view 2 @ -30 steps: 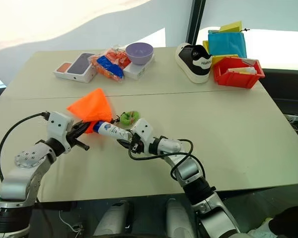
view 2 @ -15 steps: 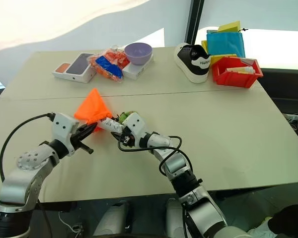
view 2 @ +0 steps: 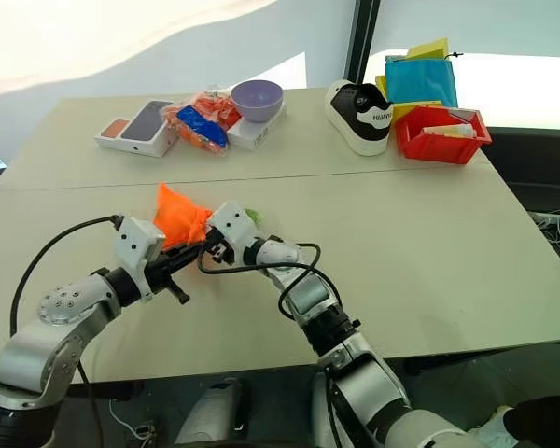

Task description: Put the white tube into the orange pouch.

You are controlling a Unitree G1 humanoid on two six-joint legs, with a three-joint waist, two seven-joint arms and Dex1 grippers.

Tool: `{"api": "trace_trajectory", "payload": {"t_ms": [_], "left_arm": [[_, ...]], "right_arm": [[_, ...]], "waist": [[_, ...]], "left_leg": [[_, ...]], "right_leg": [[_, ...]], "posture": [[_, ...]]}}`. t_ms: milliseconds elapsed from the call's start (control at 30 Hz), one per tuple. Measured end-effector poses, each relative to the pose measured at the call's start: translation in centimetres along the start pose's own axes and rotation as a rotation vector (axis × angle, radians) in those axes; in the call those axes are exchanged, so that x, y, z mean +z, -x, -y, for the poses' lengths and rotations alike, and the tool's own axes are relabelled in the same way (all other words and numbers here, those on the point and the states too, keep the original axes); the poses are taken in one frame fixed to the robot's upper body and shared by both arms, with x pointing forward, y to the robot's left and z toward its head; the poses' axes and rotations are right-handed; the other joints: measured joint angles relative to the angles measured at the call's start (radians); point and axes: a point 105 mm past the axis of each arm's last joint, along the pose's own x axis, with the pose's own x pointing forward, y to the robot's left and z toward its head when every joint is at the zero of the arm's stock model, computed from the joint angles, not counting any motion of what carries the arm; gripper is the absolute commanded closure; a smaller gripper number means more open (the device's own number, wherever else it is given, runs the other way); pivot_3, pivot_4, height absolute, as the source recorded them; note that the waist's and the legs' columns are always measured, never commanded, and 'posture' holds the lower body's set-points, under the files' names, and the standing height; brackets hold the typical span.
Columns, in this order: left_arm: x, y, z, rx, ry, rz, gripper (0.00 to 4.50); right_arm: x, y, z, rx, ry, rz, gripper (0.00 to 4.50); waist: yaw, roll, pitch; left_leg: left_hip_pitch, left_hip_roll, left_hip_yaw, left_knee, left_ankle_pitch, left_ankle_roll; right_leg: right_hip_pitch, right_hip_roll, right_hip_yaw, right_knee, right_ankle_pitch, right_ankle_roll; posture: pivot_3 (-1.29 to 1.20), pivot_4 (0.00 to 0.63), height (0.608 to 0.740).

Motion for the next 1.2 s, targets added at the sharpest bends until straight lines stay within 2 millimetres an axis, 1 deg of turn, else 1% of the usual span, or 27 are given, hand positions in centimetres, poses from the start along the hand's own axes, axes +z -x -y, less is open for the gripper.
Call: {"api": "trace_trajectory", "payload": {"t_ms": [200,267,300,400,467,567,667,800,867,967,1000,1067,1133,1167,1200], "left_arm": [[-0.3,0.4,0.1,0.000,-0.005,-0.016,4.50],[-0.3,0.5,0.2,-0.001,-0.007,-0.016,4.50],[-0.4,0.6,0.3,-0.004,-0.007,-0.021,4.50],[-1.5,1.1,0.6,-0.015,0.014,-0.056,4.50],[-1.9,1.3,0.4,-0.015,0.021,-0.071,4.50],[-2.0,2.0,-0.5,0.015,0.014,-0.069,4.50],[-2.5,2.7,-1.6,0.050,0.025,-0.081,4.50],[-3.2,3.7,-2.7,0.085,0.044,-0.096,4.50],[-3.4,4.4,-3.8,0.121,0.070,-0.092,4.50],[-3.3,5.2,-4.8,0.153,0.112,-0.064,4.50],[-3.2,5.5,-5.1,0.165,0.141,-0.045,4.50],[-3.3,5.9,-5.3,0.172,0.198,-0.020,4.50],[-4.0,6.5,-5.3,0.173,0.256,-0.025,4.50],[-4.4,6.6,-5.1,0.169,0.278,-0.034,4.50],[-4.7,6.7,-4.9,0.157,0.303,-0.041,4.50]], "right_arm": [[0.4,-0.9,-0.2,0.003,0.001,-0.020,2.85],[0.3,-0.9,-0.3,0.029,-0.022,-0.019,1.94],[0.1,-0.8,-0.3,0.043,-0.038,-0.029,1.68],[-1.1,0.1,-0.1,0.061,-0.063,-0.063,0.12],[-1.5,0.9,0.0,0.073,-0.072,-0.074,0.05],[-1.5,2.2,-0.6,0.125,-0.066,-0.074,0.05],[-1.2,3.6,-0.8,0.167,-0.099,-0.074,0.05],[-0.4,4.7,-0.5,0.185,-0.103,-0.071,0.05],[-0.8,5.3,-0.2,0.180,-0.093,-0.084,0.05],[-1.9,6.0,0.0,0.171,-0.100,-0.116,0.05],[-2.2,6.2,0.0,0.174,-0.102,-0.125,0.57],[-2.7,6.4,-0.3,0.191,-0.100,-0.139,1.36],[-2.9,6.5,-0.9,0.214,-0.103,-0.143,2.36],[-2.9,6.5,-1.1,0.223,-0.102,-0.143,3.02],[-2.8,6.4,-1.2,0.227,-0.102,-0.140,3.54]], "waist": [[-0.012,0.000,0.000],[-0.012,0.000,0.000],[-0.012,0.000,0.000],[-0.012,0.000,0.000],[-0.011,0.000,0.000],[-0.013,0.000,0.000],[-0.013,0.000,0.000],[-0.012,0.000,0.000],[-0.012,0.000,0.000],[-0.012,0.000,0.000],[-0.012,0.000,0.000],[-0.013,0.000,0.000],[-0.014,0.000,0.000],[-0.014,0.000,0.000],[-0.013,0.000,0.000]], "left_leg": [[0.000,0.000,0.000,0.000,0.000,0.000],[0.000,0.000,0.000,0.000,0.000,0.000],[0.000,0.000,0.000,0.000,0.000,0.000],[0.000,0.000,0.000,0.000,0.000,0.000],[0.000,0.000,0.000,0.000,0.000,0.000],[0.000,0.000,0.000,-0.001,0.000,0.000],[0.000,0.001,0.000,-0.001,0.000,0.000],[0.000,0.001,0.000,-0.001,0.000,0.000],[0.000,0.001,0.000,-0.001,0.000,0.000],[-0.001,0.001,0.000,-0.001,0.000,0.000],[-0.001,0.001,0.001,-0.001,0.000,0.000],[-0.001,0.001,0.001,-0.001,0.000,0.000],[-0.001,0.001,0.001,-0.001,0.000,0.000],[-0.001,0.001,0.001,-0.002,0.000,0.000],[-0.001,0.001,0.000,-0.001,0.000,0.000]], "right_leg": [[0.000,0.000,0.000,0.000,0.000,0.000],[0.000,0.000,0.000,0.000,0.000,0.000],[0.000,0.000,0.000,0.000,0.000,0.000],[0.000,-0.001,0.000,0.000,0.000,0.000],[-0.001,0.000,0.000,0.000,0.000,0.000],[-0.001,0.000,0.000,0.000,-0.001,-0.001],[-0.001,0.000,0.000,0.000,-0.001,-0.002],[-0.001,0.000,0.000,0.000,-0.001,-0.002],[-0.001,0.000,0.000,0.000,-0.002,-0.002],[-0.001,-0.001,0.000,-0.001,-0.002,-0.003],[-0.002,-0.001,0.000,-0.001,-0.002,-0.003],[-0.002,-0.001,0.000,0.000,-0.002,-0.003],[-0.002,0.000,0.000,0.000,-0.002,-0.003],[-0.002,0.000,0.000,0.000,-0.002,-0.003],[-0.002,0.000,0.000,0.000,-0.002,-0.003]], "posture": [[0.00,0.150,0.740],[0.00,0.150,0.740],[0.00,0.150,0.740],[0.00,0.150,0.740],[0.00,0.150,0.740],[0.00,0.150,0.740],[0.00,0.150,0.740],[0.00,0.150,0.740],[0.00,0.150,0.740],[0.00,0.150,0.740],[0.00,0.150,0.740],[0.00,0.150,0.740],[0.00,0.150,0.740],[0.00,0.150,0.740],[0.00,0.150,0.740]]}}
